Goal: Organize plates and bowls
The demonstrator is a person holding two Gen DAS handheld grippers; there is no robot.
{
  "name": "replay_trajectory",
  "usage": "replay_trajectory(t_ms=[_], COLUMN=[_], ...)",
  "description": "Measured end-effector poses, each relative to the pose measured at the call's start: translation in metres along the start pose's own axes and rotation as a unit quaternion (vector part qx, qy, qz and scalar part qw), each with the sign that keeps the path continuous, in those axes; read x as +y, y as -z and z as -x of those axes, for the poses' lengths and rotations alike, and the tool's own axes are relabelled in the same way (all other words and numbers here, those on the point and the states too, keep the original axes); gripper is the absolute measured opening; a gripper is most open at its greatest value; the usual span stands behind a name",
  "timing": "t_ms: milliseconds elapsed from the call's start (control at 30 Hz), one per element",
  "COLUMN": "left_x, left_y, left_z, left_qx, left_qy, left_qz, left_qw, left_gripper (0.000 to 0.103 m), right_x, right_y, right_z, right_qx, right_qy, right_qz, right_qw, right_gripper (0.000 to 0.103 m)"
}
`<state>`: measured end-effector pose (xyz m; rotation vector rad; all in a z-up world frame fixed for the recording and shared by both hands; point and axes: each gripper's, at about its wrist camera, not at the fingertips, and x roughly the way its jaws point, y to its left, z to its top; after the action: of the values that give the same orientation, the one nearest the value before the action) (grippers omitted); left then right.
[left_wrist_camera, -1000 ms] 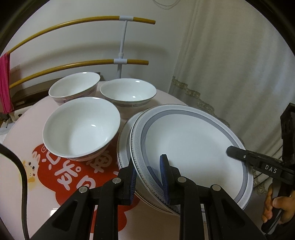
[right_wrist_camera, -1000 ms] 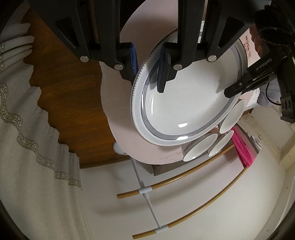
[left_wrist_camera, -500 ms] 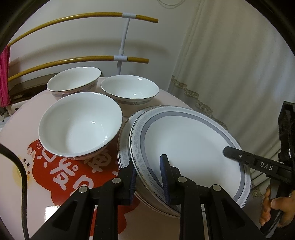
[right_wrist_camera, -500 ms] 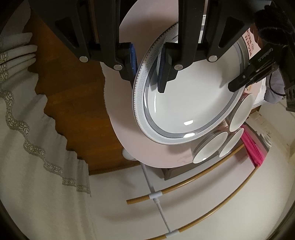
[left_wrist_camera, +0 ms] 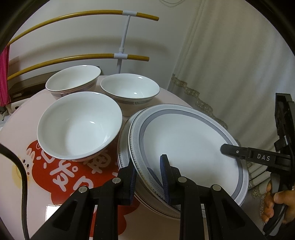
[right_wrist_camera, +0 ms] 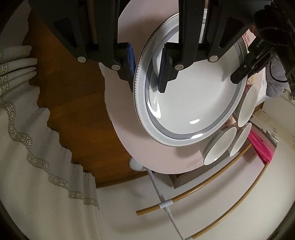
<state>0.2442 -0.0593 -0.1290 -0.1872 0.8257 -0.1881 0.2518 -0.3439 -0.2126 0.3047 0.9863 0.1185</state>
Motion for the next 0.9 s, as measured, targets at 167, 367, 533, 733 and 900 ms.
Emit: replay_trajectory(t_ms=[167,367,533,733,900], left_x=[0.001,0.001,0.001,0.002,0.002], left_y=[-0.001,0.000,0.000,0.001,0.001], left_z=[0.000,-0.001,0.000,0.001,0.001], left_qx=[0.002,0.005,0.006,0.006,0.005], left_qy=[0.002,0.005,0.007,0.009,0.009], left_qz=[0.000,-0.001,-0.002,-0.002,-0.003], left_qw=[1.0000,1.0000,1.0000,0.9999,0.9999], left_gripper=[0.021,0.021,0.021,0.021,0.021], right_x=[0.005,0.010,0.014,0.018,0.018], right_y=[0.002,0.007,0.011,0.017,0.017], right_z=[0.004,0.009,0.013,0.016,0.016], right_qx=[0.003,0.005,0.000,-0.008,-0.013], right_qy=[0.018,0.034,0.051,0.063,0.065], right_qz=[0.012,0.020,0.024,0.022,0.009], right_qw=[1.000,0.999,0.998,0.998,0.998], right_gripper=[0.026,0.027,0.028,0.028,0.029])
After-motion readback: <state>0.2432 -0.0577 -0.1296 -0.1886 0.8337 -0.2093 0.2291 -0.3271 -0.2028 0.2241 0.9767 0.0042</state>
